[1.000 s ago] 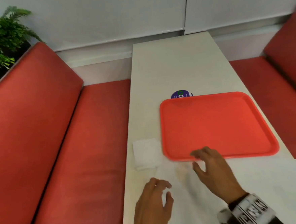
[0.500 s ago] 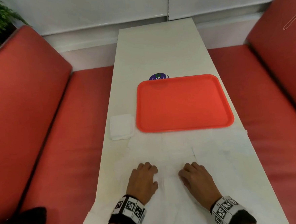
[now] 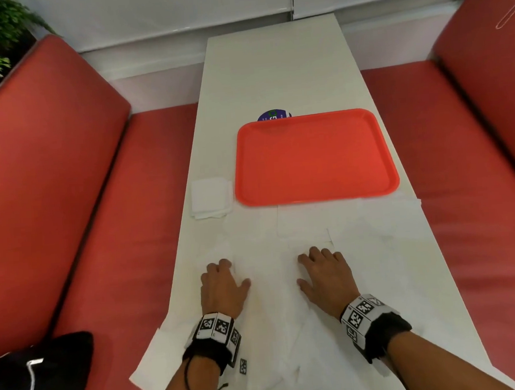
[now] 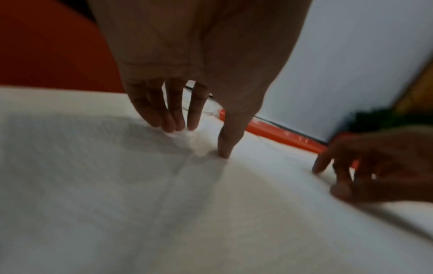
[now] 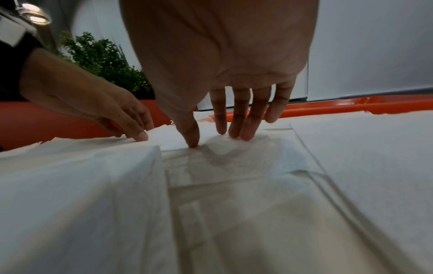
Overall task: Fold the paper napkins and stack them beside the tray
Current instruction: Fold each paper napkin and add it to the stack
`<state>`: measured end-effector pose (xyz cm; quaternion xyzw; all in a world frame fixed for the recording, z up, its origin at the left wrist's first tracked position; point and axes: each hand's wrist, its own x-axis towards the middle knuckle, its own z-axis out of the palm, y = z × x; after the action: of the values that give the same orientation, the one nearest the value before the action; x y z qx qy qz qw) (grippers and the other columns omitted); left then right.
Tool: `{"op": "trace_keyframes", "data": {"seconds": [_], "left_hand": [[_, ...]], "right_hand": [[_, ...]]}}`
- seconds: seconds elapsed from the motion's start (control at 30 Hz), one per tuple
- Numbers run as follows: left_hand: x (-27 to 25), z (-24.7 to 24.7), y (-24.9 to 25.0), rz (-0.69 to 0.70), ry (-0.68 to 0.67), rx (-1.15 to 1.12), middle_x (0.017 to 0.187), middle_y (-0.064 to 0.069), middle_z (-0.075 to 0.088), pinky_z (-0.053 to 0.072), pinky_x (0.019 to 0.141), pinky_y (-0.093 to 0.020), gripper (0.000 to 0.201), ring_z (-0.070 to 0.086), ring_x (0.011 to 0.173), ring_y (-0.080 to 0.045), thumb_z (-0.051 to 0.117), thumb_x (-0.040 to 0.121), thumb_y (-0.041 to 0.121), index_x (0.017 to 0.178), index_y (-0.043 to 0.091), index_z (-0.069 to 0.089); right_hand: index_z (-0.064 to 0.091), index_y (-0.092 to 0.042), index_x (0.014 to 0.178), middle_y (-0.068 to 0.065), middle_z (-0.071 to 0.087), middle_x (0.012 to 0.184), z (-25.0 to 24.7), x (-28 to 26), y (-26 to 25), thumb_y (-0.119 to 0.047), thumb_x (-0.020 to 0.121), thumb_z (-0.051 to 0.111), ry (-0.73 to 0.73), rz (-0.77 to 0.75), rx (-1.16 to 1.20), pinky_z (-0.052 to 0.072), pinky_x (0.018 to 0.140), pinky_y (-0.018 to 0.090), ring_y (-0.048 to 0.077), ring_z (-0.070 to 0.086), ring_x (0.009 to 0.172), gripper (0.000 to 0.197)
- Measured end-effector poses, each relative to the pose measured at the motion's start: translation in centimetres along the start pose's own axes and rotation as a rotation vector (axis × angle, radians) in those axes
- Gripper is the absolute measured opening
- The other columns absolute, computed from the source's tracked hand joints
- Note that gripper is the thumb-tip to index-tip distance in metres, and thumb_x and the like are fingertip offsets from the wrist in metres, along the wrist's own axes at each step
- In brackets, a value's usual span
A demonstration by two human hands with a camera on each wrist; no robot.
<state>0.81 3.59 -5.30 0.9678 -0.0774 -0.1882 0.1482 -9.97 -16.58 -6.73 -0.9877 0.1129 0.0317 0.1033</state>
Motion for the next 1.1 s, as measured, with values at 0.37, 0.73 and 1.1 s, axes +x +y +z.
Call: {"op": "trace_keyframes", "data": {"seconds": [0.37,0.73,1.1], "left_hand": [[-1.1,-2.2,0.7,0.123,0.026,-0.126,0.088,0.006,0.064,0.052,0.081,-0.033,0.01,0.063,0.087,-0.017,0.065,0.094,0.031,0.096,0.022,0.062],[-1.6,-4.4,-0.1,0.305,0.135,-0.209,0.093,0.006,0.067,0.049,0.071,-0.029,0.013,0.061,0.085,-0.016,0.056,0.102,0.033,0.099,0.021,0.055],[-4.7,-11.9,3.7,0.197,-0.151,-1.144,0.094,-0.007,0.074,0.057,0.075,-0.044,0.009,0.07,0.087,-0.022,0.056,0.102,0.022,0.105,0.014,0.059]], "right_hand": [[0.068,-0.021,0.109,-0.001,0.061,0.1,-2.3,-0.6,-1.8,-0.033,0.081,0.073,0.145,-0.035,0.208,0.05,0.069,0.033,0.021,0.061,0.085,0.031],[0.039,-0.028,0.147,-0.009,0.044,0.138,-3.4,-0.1,-3.7,-0.036,0.095,0.062,-0.059,0.156,0.792,0.038,0.093,0.016,0.003,0.051,0.111,0.057],[0.054,-0.029,0.138,-0.013,0.068,0.126,-9.1,-0.2,-4.6,-0.041,0.081,0.08,-0.161,0.126,1.331,0.049,0.102,0.029,0.005,0.064,0.117,0.064]]}}
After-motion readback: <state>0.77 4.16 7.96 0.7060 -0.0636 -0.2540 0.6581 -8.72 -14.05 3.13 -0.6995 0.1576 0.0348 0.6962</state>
